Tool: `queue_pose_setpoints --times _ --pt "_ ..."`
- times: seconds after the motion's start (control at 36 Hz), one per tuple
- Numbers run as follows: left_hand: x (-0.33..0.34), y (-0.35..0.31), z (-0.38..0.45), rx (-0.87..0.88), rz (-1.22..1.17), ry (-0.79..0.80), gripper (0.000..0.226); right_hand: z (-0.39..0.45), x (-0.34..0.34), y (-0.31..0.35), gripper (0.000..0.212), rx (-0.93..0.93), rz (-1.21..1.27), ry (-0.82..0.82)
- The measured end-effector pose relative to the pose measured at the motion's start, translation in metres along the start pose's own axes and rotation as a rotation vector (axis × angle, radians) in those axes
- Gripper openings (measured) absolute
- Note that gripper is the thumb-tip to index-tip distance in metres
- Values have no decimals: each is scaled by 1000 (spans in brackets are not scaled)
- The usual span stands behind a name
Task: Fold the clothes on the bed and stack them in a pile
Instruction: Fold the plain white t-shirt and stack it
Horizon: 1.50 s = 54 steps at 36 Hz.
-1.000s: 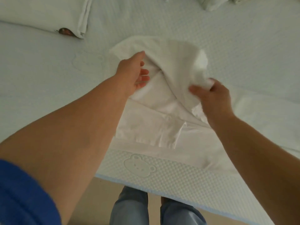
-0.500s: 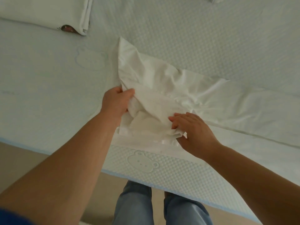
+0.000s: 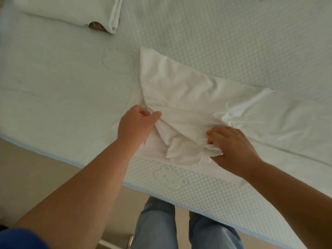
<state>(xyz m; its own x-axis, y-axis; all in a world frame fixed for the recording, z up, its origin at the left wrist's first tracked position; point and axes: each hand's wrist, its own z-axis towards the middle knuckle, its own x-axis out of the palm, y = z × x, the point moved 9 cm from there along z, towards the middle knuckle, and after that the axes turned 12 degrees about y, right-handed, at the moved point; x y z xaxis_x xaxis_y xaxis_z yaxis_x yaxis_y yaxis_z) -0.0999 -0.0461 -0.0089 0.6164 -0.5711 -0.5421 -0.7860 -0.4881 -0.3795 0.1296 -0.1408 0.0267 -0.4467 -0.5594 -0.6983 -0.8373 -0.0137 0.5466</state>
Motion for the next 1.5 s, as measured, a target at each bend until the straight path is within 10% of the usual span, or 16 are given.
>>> queue_pose_setpoints --times 0.08,0.19,0.31,0.58,0.78,0.97,1.11,1.28,1.5 --pt "-21 -34 -13 278 59 -116 23 1 -10 -7 14 47 291 -86" --pt "14 -65 -32 606 81 265 38 0 -9 -53 14 415 972 -242" --pt "43 -49 -18 354 -49 600 48 15 -19 -74 8 550 1196 -346" --pt "34 -89 37 268 65 288 24 37 -26 -86 16 597 930 -247" --pt "69 -87 28 -155 -509 786 46 44 -38 -66 22 387 965 -256" --pt "51 -93 40 19 -617 507 9 31 -29 -73 25 443 996 -263" --pt "29 -103 29 297 -701 369 14 31 -27 -86 19 557 888 -196" --pt "51 -85 31 58 -672 492 24 40 -38 -83 13 549 804 -177" --pt "15 -107 46 342 -240 61 32 45 -43 -93 21 609 765 -305"
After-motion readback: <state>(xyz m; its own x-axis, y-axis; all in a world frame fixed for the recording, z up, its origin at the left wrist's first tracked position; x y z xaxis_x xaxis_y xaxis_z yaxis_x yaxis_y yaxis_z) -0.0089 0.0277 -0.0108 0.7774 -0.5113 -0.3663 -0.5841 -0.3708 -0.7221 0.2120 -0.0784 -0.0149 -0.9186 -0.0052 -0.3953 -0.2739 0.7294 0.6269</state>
